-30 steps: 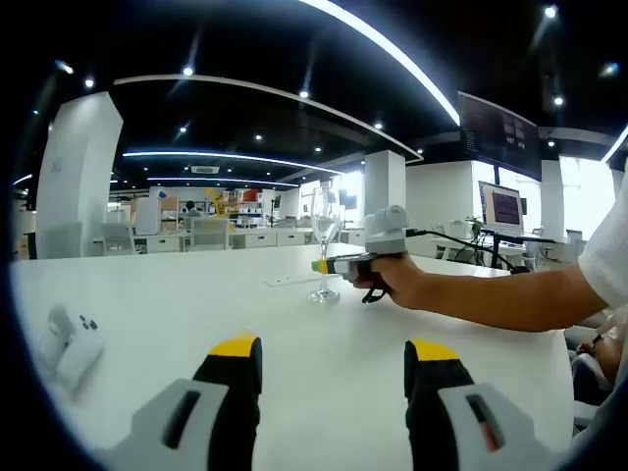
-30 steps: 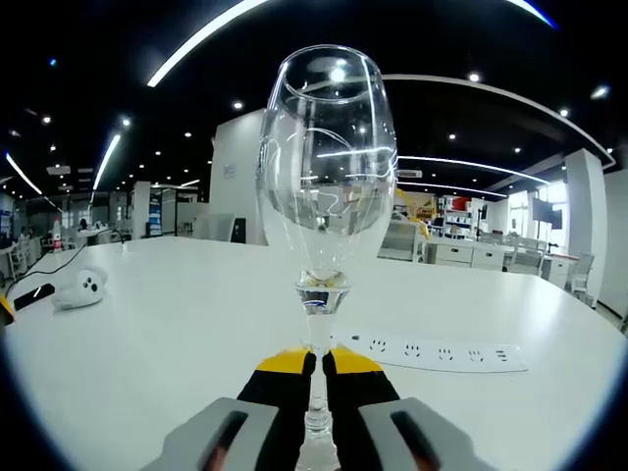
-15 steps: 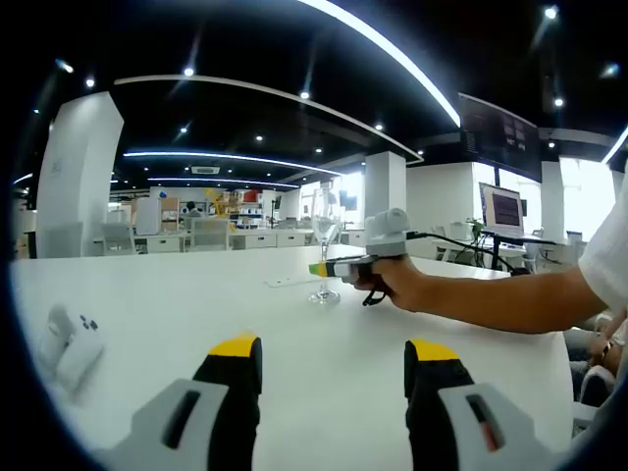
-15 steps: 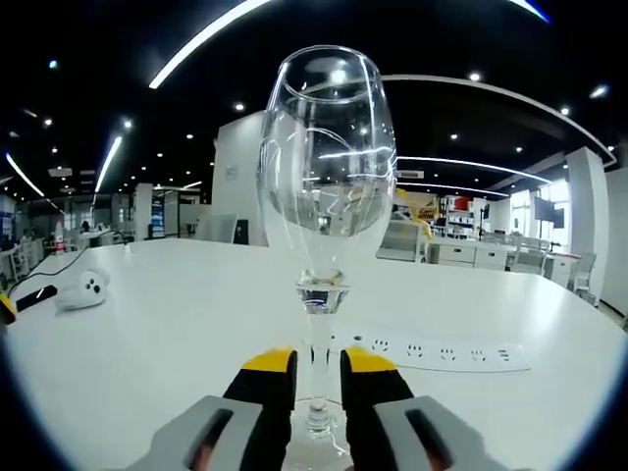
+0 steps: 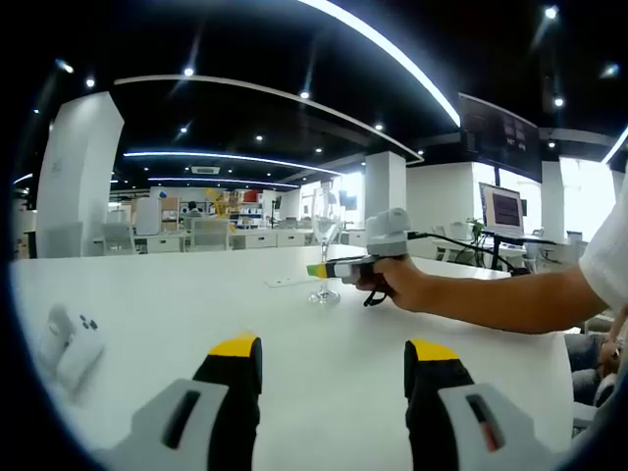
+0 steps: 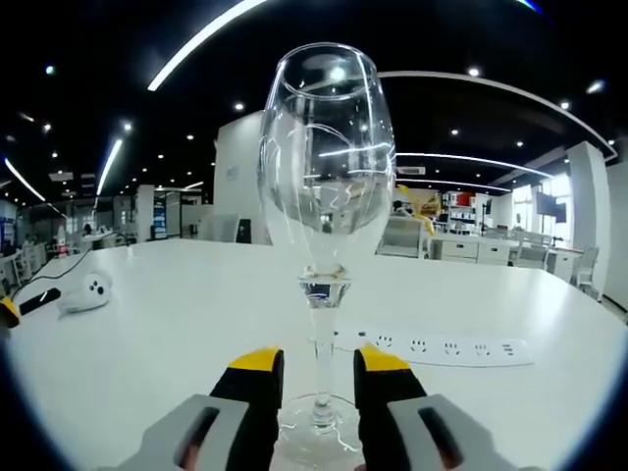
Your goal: Stand the stemmed glass upright on the table place it in front of you
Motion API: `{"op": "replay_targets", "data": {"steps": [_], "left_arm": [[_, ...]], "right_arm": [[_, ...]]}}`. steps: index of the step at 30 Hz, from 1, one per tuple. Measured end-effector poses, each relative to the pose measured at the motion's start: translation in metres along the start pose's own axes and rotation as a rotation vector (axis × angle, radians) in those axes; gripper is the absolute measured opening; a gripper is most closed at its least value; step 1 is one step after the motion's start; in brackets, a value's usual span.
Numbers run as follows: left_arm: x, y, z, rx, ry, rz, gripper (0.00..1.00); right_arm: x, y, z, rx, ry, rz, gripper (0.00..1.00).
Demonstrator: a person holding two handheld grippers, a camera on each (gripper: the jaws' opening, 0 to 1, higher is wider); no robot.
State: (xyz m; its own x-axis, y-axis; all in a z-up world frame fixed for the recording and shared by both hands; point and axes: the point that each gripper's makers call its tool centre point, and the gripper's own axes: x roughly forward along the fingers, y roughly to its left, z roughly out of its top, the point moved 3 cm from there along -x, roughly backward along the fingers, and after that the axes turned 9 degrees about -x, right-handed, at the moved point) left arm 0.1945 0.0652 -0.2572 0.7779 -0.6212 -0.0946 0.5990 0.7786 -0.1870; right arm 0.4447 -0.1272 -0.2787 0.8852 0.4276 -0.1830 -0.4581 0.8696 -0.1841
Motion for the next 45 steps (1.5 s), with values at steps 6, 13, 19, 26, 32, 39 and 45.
{"op": "replay_targets", "data": {"steps": [6, 13, 19, 26, 32, 39, 45], "left_arm": [[0.000, 0.000, 0.000, -0.001, -0.001, -0.001, 0.58], [0.000, 0.000, 0.001, -0.003, -0.004, -0.001, 0.58], [0.000, 0.000, 0.000, -0.002, -0.002, -0.003, 0.58], [0.000, 0.000, 0.001, -0.001, -0.003, -0.003, 0.58], [-0.001, 0.000, 0.000, -0.001, -0.003, -0.001, 0.58], [-0.002, 0.000, 0.000, 0.001, -0.001, 0.002, 0.58], [-0.002, 0.000, 0.001, 0.001, -0.003, 0.002, 0.58]], "right_arm": [[0.000, 0.001, -0.001, 0.007, 0.007, 0.009, 0.33], [-0.002, 0.004, 0.000, 0.007, 0.006, 0.013, 0.33], [-0.005, 0.004, -0.002, 0.007, 0.012, 0.011, 0.33], [-0.013, 0.004, -0.003, 0.008, 0.007, 0.007, 0.33], [-0.021, 0.002, -0.003, 0.013, 0.005, 0.003, 0.33], [-0.033, 0.003, -0.005, 0.017, 0.005, 0.004, 0.33], [-0.045, 0.002, -0.007, 0.027, 0.005, 0.003, 0.33]]}}
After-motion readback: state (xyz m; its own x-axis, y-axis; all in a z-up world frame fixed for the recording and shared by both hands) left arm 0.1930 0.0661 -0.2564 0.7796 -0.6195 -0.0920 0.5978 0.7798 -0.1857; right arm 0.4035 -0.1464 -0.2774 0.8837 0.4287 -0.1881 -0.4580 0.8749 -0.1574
